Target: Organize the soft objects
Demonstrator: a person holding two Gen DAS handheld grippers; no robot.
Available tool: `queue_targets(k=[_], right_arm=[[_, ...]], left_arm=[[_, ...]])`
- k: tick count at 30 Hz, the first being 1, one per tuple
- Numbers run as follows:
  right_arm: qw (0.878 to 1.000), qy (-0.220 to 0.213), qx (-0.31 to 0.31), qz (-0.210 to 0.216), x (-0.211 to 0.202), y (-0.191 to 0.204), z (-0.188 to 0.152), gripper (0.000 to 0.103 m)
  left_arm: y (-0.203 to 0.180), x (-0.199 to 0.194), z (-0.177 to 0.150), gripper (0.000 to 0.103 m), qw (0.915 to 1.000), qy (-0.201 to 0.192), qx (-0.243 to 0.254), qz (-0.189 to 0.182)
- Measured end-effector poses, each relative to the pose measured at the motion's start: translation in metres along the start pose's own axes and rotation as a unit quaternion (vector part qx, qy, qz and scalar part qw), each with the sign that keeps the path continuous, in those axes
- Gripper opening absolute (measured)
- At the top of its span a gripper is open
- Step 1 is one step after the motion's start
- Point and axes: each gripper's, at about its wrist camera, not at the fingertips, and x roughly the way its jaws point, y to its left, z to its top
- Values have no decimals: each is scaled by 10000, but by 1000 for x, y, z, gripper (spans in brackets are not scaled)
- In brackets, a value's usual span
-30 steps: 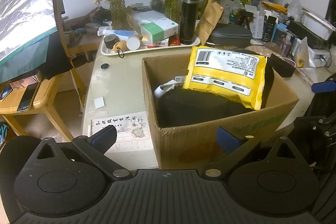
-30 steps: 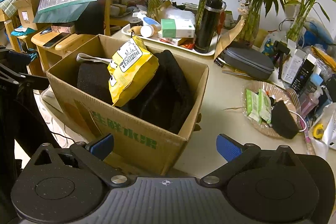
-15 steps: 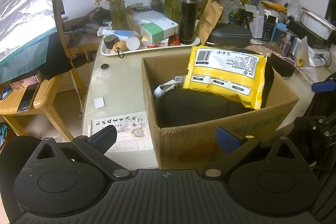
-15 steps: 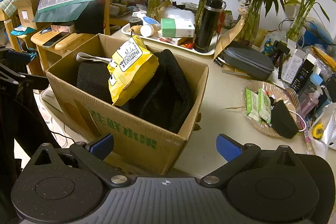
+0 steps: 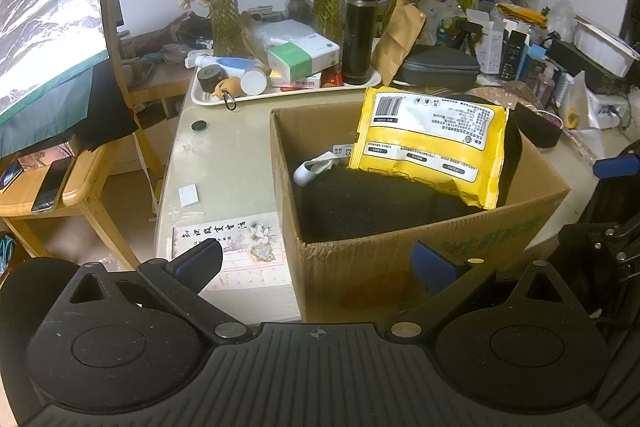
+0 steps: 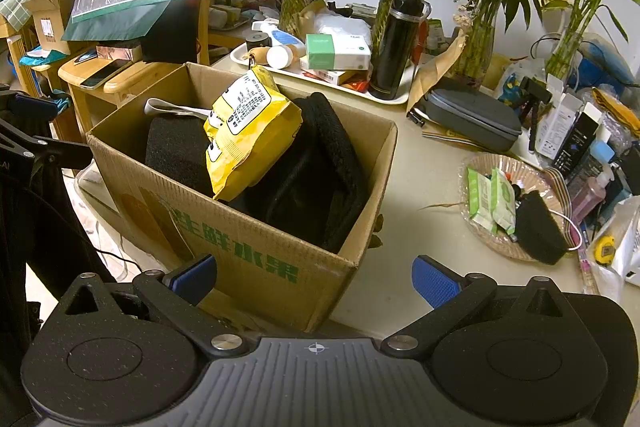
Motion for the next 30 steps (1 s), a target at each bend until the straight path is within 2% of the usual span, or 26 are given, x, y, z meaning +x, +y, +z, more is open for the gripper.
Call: queue_targets(k=[30], right_arm=[[10000, -4, -6, 0, 1, -1, -1, 103]], left_arm=[[0, 1, 0, 103, 10000, 22, -7, 7]])
